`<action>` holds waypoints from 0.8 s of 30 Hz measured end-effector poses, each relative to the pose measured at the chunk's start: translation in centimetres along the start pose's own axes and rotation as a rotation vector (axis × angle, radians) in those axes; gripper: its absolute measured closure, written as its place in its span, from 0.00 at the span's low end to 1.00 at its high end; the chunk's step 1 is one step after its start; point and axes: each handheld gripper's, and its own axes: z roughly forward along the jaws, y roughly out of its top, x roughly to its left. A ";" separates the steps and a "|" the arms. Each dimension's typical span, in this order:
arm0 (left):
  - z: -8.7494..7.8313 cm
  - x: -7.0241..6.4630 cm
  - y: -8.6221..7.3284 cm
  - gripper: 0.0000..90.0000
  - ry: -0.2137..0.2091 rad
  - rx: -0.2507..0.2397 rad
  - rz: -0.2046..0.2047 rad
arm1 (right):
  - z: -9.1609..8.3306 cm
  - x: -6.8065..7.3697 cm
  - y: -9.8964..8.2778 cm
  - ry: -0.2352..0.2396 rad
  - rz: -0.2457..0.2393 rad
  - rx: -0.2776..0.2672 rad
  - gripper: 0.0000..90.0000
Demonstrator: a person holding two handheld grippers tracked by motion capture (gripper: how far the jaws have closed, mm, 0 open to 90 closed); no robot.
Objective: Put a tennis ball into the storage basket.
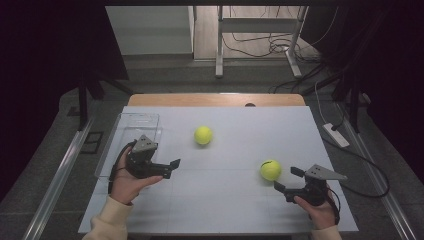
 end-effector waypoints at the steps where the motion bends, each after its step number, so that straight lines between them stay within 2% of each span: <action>1: 0.0 0.0 0.1 0.04 -0.001 0.002 0.003 | 0.0 0.0 0.0 0.000 0.000 0.000 0.09; 7: 0.4 0.1 0.7 0.05 -0.012 0.015 0.006 | 0.0 0.0 0.0 0.001 0.000 0.000 0.09; 24: 2.0 0.2 2.9 0.05 -0.007 0.033 0.021 | 0.0 -0.1 0.0 -0.001 -0.003 0.005 0.09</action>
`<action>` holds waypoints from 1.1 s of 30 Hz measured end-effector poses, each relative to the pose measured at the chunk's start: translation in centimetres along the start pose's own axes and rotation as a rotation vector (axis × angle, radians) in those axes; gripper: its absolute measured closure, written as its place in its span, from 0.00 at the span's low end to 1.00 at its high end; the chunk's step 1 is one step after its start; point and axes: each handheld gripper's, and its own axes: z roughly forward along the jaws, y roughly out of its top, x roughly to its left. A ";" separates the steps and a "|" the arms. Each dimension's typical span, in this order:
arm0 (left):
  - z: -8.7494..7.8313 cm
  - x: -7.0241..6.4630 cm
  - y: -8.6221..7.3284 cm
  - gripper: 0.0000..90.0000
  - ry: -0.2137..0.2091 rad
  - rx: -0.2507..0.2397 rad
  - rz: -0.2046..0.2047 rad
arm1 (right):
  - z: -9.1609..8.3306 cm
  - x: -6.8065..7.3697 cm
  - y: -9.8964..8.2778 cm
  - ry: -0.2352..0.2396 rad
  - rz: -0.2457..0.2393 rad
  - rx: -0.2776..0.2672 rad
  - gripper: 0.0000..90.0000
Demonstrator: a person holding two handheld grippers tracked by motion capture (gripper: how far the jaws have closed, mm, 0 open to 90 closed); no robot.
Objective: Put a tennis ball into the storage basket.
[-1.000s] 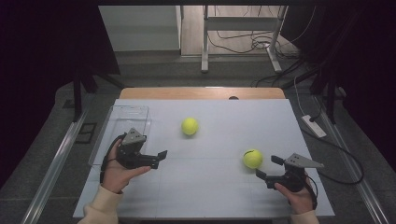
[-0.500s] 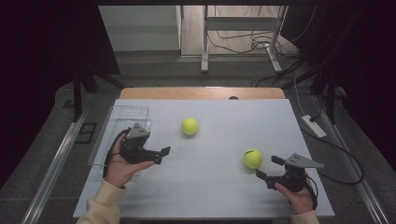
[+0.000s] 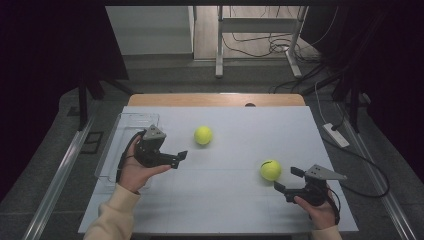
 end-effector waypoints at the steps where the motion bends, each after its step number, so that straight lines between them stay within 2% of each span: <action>1: 0.1 0.0 0.1 0.05 0.000 0.003 0.003 | 0.0 0.0 0.0 -0.001 0.000 0.000 0.09; 17: 1.9 0.9 0.9 0.06 0.000 0.054 0.004 | 0.0 -0.1 0.0 -0.003 0.005 0.000 0.09; 33: 3.7 0.7 2.2 0.06 -0.020 0.086 0.010 | 0.0 -0.2 -0.1 -0.007 0.009 0.001 0.09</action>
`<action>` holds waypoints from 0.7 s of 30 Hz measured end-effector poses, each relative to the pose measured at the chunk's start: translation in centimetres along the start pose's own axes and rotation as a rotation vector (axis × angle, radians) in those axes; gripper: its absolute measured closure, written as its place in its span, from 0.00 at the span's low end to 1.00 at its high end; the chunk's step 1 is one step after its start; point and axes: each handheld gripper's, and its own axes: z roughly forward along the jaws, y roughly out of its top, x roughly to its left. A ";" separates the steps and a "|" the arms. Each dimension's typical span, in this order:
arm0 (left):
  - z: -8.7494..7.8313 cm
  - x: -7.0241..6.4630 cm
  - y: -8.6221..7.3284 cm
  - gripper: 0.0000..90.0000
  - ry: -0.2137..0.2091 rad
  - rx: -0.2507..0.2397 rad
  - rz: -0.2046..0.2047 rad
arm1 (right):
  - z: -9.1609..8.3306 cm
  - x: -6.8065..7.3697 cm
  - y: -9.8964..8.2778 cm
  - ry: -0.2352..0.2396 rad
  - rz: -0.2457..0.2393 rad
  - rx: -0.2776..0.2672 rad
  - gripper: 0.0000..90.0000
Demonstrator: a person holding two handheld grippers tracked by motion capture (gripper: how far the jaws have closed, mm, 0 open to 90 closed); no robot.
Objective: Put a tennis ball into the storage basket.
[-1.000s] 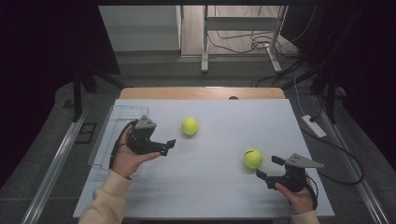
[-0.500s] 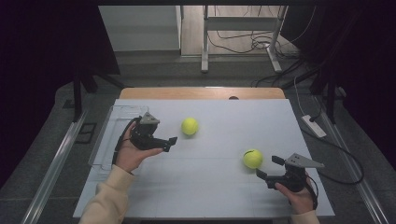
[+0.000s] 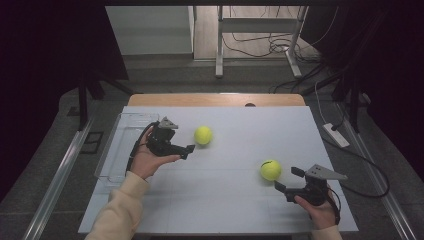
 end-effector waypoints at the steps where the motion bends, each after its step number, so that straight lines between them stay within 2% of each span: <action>1: 0.1 0.0 0.2 0.06 -0.001 0.002 0.006 | 0.0 0.0 0.0 0.000 0.000 0.000 0.09; 21: 2.4 -0.3 2.3 0.06 -0.020 0.030 0.003 | 0.1 -0.1 -0.2 -0.001 0.000 0.008 0.09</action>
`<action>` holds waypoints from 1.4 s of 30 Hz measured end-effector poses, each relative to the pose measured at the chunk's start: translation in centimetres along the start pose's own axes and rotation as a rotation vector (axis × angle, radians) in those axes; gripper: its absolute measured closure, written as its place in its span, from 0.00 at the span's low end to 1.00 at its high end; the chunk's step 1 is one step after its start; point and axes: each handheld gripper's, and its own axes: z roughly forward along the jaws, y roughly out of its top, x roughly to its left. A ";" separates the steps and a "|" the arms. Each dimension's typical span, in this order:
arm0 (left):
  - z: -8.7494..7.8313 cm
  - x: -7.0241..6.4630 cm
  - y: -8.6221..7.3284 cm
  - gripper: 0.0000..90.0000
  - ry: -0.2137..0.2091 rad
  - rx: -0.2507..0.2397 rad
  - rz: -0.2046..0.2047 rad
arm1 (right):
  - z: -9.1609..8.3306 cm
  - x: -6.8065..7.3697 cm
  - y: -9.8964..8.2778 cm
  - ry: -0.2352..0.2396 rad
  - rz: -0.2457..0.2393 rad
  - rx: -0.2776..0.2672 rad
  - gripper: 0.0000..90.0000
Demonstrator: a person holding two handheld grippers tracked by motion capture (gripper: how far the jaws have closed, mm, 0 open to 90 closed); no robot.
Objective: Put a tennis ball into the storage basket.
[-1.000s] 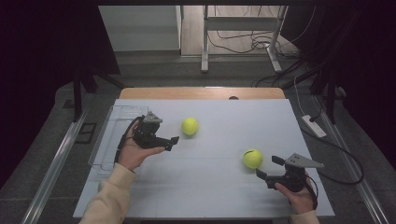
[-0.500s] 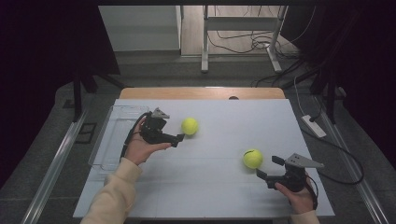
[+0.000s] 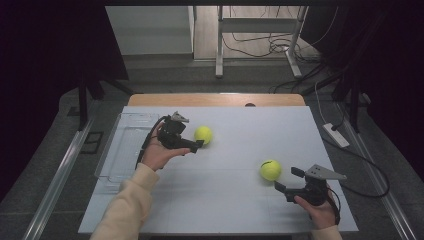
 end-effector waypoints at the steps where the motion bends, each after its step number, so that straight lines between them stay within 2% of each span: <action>1: 0.2 0.0 0.1 0.06 -0.003 0.005 0.000 | 0.0 0.0 0.0 0.000 0.000 0.000 0.09; 18: 1.3 0.5 1.2 0.06 -0.001 0.014 -0.026 | 0.3 -0.1 -0.1 0.004 -0.001 0.016 0.09; 29: 2.2 1.0 2.3 0.06 -0.015 0.020 -0.049 | 0.3 -0.2 -0.2 0.006 0.002 0.020 0.09; 42: 3.2 1.4 3.0 0.06 -0.015 0.033 -0.052 | 0.4 -0.2 -0.3 0.003 0.000 0.025 0.09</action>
